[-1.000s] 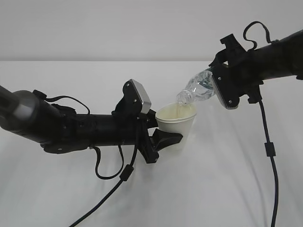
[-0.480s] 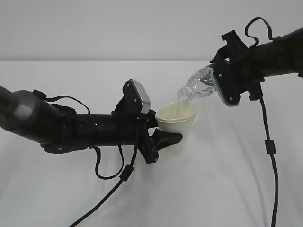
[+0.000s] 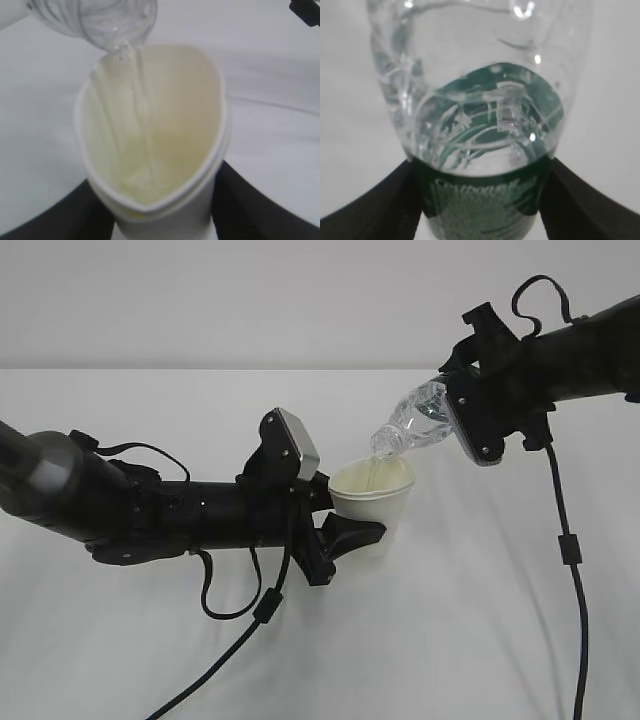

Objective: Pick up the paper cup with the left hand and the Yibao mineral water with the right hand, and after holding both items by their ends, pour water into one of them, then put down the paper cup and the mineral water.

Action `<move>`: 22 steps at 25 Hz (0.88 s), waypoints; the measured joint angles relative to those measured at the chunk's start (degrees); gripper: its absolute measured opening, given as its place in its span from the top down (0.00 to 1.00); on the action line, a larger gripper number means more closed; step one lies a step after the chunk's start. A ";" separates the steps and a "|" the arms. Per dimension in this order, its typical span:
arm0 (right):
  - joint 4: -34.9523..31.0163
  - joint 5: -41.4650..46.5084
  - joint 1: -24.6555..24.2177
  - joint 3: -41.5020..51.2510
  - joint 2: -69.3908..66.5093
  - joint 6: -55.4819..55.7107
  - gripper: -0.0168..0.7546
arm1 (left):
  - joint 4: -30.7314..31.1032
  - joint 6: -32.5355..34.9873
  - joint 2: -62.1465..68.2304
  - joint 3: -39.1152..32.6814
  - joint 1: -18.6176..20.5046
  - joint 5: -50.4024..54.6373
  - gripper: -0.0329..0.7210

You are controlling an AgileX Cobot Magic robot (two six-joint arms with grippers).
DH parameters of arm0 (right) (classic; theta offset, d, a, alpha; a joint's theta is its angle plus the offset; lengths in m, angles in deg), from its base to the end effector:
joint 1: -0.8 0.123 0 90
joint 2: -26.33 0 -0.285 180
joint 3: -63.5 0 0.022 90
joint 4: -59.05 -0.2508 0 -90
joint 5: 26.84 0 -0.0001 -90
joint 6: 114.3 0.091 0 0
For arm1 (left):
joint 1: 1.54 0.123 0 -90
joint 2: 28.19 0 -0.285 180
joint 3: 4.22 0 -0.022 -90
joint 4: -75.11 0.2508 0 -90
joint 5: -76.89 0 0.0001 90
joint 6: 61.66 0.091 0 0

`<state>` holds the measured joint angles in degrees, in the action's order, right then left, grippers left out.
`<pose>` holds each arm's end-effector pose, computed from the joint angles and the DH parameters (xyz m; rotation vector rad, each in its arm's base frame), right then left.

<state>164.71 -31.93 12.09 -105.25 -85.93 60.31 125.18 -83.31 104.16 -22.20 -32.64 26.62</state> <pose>0.3943 0.0865 0.2148 -2.0584 1.0725 -0.8624 0.3174 -0.2541 0.0982 1.1479 1.5991 -0.7935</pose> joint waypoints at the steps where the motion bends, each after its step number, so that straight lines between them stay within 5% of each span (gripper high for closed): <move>1: 0.00 0.00 0.10 0.00 0.00 -0.29 0.33 | 0.00 0.00 0.00 0.00 0.00 0.00 0.44; 22: 0.00 1.09 0.10 -0.09 0.13 -5.75 0.33 | 0.00 0.00 0.00 0.00 0.00 1.41 0.44</move>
<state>164.71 -30.84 12.19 -105.35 -85.80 54.56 125.18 -83.31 104.16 -22.20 -32.64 28.03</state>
